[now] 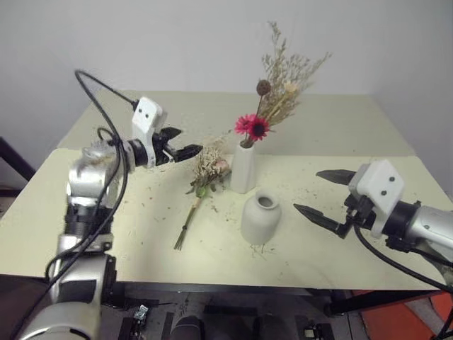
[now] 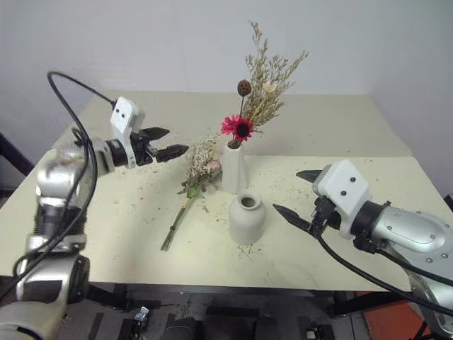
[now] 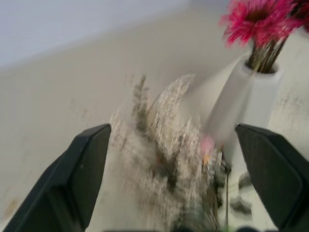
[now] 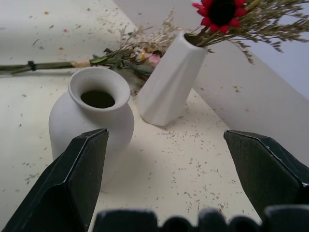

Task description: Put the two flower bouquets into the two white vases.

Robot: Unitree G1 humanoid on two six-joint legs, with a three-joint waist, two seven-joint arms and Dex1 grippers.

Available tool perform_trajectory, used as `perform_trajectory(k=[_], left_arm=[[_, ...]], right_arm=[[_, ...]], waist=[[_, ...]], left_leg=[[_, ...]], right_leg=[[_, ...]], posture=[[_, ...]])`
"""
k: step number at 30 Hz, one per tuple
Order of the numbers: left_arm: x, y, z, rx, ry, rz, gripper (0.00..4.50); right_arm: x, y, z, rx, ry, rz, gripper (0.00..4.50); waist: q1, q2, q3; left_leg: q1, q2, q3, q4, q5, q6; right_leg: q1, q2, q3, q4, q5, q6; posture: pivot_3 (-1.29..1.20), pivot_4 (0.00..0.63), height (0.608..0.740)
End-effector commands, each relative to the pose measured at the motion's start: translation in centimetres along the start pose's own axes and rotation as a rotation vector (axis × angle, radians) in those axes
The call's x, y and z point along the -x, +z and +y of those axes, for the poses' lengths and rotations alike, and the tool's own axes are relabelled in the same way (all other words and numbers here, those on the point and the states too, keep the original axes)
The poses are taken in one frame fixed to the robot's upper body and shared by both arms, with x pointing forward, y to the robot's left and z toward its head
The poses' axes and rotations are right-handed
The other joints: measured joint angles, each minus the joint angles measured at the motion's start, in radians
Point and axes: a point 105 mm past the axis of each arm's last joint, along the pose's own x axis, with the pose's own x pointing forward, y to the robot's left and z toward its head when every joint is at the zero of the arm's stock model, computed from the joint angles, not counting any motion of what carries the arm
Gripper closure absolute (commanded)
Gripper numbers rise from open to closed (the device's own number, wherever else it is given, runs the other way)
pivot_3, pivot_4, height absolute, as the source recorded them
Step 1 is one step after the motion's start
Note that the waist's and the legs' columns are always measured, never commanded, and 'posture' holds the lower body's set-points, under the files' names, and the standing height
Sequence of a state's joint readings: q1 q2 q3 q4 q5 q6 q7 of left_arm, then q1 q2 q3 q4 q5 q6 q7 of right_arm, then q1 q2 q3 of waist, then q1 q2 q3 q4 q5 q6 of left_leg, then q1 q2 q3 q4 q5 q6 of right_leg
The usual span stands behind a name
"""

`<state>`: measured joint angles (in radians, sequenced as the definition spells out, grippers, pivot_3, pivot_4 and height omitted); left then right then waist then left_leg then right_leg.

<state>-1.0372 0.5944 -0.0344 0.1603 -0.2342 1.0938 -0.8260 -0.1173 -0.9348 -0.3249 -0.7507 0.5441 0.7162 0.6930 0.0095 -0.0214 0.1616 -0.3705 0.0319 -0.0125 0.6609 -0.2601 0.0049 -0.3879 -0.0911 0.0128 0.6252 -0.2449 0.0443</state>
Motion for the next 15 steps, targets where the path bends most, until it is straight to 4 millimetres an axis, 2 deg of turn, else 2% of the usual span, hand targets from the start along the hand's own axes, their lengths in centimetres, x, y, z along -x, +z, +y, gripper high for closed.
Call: perform_trajectory(k=[1, 5, 8, 15], left_arm=[[-0.1, -1.3, -2.5, 0.085, 0.011, 0.336, 0.03], [0.2, -3.2, -3.7, 0.079, -0.004, 0.488, 0.03], [0.2, -5.0, -3.6, 0.096, -0.007, 0.558, 0.03], [-0.7, -7.1, -3.7, 0.136, 0.006, 0.607, 0.03]], right_arm=[[0.2, 0.6, -0.7, 0.044, 0.016, -0.025, 0.00], [-0.7, 0.8, -1.3, 0.057, 0.030, -0.044, 0.00], [-1.1, 0.9, -1.4, 0.058, 0.035, -0.057, 0.00], [-1.5, 1.3, -1.2, 0.060, 0.051, -0.070, 0.00]], waist=[[-0.001, 0.001, -0.001], [-0.031, 0.004, -0.002], [-0.050, 0.004, -0.002], [-0.032, 0.004, -0.002]], left_leg=[[0.001, 0.000, 0.000, 0.000, 0.000, 0.000], [0.002, 0.000, 0.000, -0.001, 0.000, 0.000], [0.001, 0.001, -0.001, -0.002, 0.000, 0.000], [0.000, 0.000, -0.005, -0.001, 0.000, 0.001]], right_leg=[[0.001, 0.000, 0.001, 0.000, -0.001, 0.002], [-0.001, 0.001, 0.003, 0.002, -0.003, 0.000], [-0.004, 0.003, 0.005, 0.005, -0.004, -0.002], [-0.004, 0.003, 0.004, 0.006, -0.005, -0.004]], posture=[[0.00, 0.150, 0.740], [0.00, 0.150, 0.740], [0.00, 0.150, 0.740], [0.00, 0.150, 0.740]])
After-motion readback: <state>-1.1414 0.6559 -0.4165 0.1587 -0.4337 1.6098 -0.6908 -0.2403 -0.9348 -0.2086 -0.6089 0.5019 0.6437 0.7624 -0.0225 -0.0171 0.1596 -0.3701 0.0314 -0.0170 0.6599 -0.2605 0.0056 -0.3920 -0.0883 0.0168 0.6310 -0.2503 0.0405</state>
